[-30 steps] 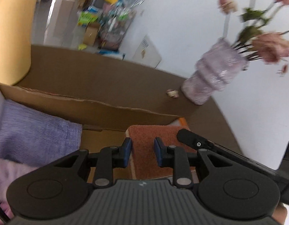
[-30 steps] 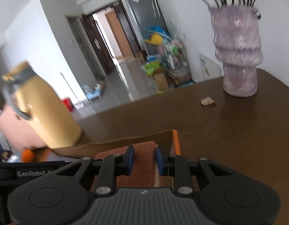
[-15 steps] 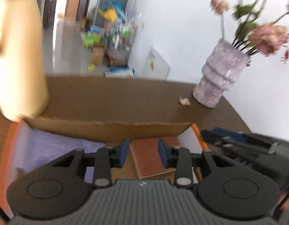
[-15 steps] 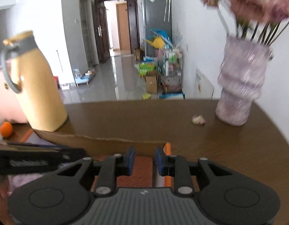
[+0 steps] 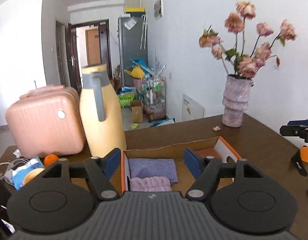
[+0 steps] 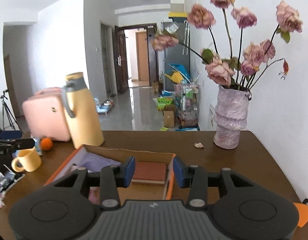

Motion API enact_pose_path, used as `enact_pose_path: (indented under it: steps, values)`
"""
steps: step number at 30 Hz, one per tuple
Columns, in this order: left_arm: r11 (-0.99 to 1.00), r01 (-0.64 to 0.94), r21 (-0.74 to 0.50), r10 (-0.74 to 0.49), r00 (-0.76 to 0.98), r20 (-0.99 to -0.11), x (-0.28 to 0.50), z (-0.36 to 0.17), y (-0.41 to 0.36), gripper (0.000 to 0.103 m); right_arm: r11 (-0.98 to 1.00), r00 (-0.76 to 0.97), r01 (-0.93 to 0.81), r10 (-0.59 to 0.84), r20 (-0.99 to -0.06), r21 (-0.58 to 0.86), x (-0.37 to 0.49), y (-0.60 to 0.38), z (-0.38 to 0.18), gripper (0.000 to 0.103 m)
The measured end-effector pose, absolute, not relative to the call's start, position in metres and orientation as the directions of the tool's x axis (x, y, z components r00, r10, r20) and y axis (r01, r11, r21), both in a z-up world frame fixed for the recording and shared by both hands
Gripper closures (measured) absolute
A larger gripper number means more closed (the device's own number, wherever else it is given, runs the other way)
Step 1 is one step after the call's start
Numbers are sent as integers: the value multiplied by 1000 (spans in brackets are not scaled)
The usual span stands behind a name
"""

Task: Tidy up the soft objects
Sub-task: 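Carry the cake sponge into the box and open the right tool, then grasp the white-and-yellow plush with both tools from either side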

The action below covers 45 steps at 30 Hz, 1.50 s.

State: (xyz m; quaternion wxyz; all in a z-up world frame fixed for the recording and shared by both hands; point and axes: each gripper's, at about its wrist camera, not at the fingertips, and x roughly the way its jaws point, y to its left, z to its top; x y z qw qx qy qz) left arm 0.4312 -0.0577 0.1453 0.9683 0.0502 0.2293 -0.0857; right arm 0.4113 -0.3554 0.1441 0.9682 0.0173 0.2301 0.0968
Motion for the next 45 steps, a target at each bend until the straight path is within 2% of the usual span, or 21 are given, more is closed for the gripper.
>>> enact_pose_path:
  steps: [5, 9, 12, 17, 21, 24, 27, 28, 30, 39, 45]
  values:
    - [979, 185, 85, -136, 904, -404, 380, 151, -51, 24, 974, 890, -202, 225, -395, 101, 363, -345, 145, 52]
    - [986, 129, 107, -83, 930, -359, 323, 123, -37, 15, 956, 891, -253, 291, -348, 149, 297, -340, 115, 45]
    - [986, 159, 54, -132, 932, -339, 273, 91, -26, 14, 954, 900, -259, 295, -321, 151, 248, -336, 84, 40]
    - [982, 179, 55, -141, 902, -408, 198, 27, -24, 13, 946, 899, -261, 311, -310, 190, 174, -330, 28, 33]
    - [987, 162, -23, -154, 872, -465, 159, -4, -23, 13, 954, 884, -210, 278, -376, 213, 149, -323, -9, 31]
    - [985, 169, -45, -168, 845, -508, 156, -12, -22, 13, 971, 884, -173, 226, -410, 164, 151, -317, -16, 31]
    - [985, 171, -17, -158, 857, -490, 159, -9, -29, 13, 969, 882, -170, 230, -411, 178, 155, -313, -17, 30]
    - [983, 180, -34, -173, 853, -493, 162, -8, -30, 13, 968, 880, -171, 233, -414, 182, 157, -311, -19, 28]
    - [980, 191, -56, -193, 841, -506, 168, -9, -34, 13, 972, 884, -155, 216, -415, 177, 162, -305, -23, 18]
    - [982, 188, -35, -177, 822, -542, 204, -20, -60, 13, 980, 884, -92, 163, -439, 178, 219, -274, -51, 18]
    - [982, 187, -3, -162, 843, -513, 229, -11, -84, 13, 993, 893, -84, 114, -435, 87, 235, -296, -57, 18]
